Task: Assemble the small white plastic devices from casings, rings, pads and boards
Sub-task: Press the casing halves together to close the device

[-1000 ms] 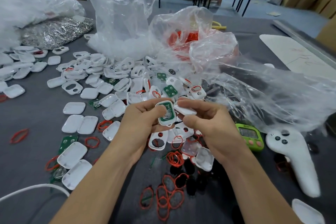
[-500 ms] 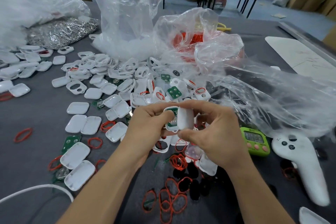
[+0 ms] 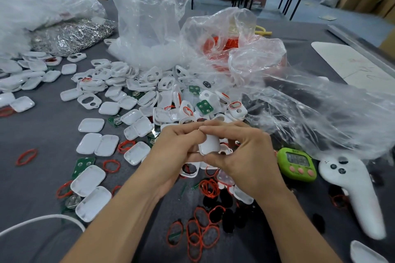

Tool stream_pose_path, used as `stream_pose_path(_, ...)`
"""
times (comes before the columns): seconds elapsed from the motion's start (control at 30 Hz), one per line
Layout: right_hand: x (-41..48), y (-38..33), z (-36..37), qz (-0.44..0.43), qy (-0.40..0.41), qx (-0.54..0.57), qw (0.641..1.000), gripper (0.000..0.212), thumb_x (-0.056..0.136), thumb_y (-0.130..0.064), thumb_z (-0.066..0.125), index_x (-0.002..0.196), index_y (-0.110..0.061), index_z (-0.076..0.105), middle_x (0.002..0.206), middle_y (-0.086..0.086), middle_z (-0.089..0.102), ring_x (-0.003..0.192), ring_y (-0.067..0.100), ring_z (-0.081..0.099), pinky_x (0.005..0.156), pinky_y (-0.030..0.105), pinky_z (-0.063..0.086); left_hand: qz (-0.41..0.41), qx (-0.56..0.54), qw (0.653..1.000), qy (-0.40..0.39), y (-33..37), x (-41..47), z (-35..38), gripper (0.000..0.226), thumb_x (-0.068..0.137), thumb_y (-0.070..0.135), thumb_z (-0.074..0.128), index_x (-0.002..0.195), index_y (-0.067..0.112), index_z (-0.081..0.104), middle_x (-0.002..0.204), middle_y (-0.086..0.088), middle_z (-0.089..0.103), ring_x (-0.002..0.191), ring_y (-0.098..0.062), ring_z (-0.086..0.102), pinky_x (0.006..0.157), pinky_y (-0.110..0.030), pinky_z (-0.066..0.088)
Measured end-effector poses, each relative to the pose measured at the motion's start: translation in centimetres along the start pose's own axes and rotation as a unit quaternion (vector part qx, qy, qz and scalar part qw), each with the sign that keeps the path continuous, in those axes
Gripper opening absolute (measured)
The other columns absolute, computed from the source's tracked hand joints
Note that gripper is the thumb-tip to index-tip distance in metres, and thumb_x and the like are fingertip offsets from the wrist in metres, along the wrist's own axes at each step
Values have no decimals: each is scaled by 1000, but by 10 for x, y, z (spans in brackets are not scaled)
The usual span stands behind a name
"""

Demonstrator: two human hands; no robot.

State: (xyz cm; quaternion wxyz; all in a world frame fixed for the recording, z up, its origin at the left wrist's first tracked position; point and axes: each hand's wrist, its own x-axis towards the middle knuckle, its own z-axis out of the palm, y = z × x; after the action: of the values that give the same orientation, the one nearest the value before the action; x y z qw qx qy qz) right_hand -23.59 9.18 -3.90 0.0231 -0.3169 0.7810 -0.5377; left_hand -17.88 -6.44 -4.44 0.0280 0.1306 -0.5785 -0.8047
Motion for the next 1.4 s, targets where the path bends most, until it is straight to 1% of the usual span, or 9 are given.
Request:
stream_pose_path(0.1,-2,1,4,-4,2,21,1000,66,60,1,91,110,-41,79,120,-30,69,123,2,59,93,5,45,10,-3,1000,1,2,-1,0,37,91,-7,54,103,13,82,105,-21,75,89,-31,68,68,-30,61)
stream_pose_path(0.27,2,-3,2,43,3,120,992,66,68,-22,85,126,-49,69,118,-18,71,113,-1,65,83,14,55,1,-3,999,44,2,1,1,37,91,-4,56,102,18,83,101,-21,69,83,-28,54,70,-34,63)
stream_pose_path(0.37,5,1,1,124,53,191,972,38,83,-17,79,117,-34,75,112,-9,77,104,11,74,76,22,60,13,-17,999,39,2,1,3,36,94,-5,55,99,17,84,105,-14,78,83,-20,74,67,-28,61)
stream_pose_path(0.43,6,2,5,179,28,234,955,20,93,-11,73,104,-27,80,102,1,80,94,22,77,71,28,61,21,-4,999,24,1,0,3,37,94,-4,54,100,18,83,106,-10,79,88,-19,76,71,-30,61)
stream_pose_path(0.67,8,3,6,237,51,335,910,8,87,0,73,93,-4,77,86,13,79,75,22,77,64,26,61,28,-15,999,7,-4,-1,2,35,85,4,58,105,20,82,113,-6,78,102,-23,76,80,-32,62)
stream_pose_path(0.8,6,3,11,232,81,301,921,16,85,-3,76,76,-14,82,82,12,79,70,22,77,62,25,60,27,-9,1000,11,-2,0,3,38,94,-6,55,107,18,82,112,-5,78,100,-23,76,78,-30,62)
stream_pose_path(1.07,1,6,12,205,114,232,944,13,70,-26,86,82,-22,84,77,10,79,74,33,78,75,43,64,60,31,997,27,-4,-5,7,24,93,6,69,106,23,80,103,-8,80,94,-25,77,76,-32,64)
stream_pose_path(1.23,0,3,10,196,118,251,941,9,76,-8,87,78,-16,83,79,12,79,75,30,77,75,40,63,61,-2,998,15,-5,-7,9,22,88,12,71,105,21,82,112,-4,78,99,-23,77,74,-25,61)
stream_pose_path(1.4,1,2,9,178,107,258,943,23,78,4,83,65,-16,78,81,8,79,76,22,76,72,31,59,73,26,997,11,-9,-8,5,25,86,20,72,109,24,80,113,-3,78,102,-24,76,75,-26,61)
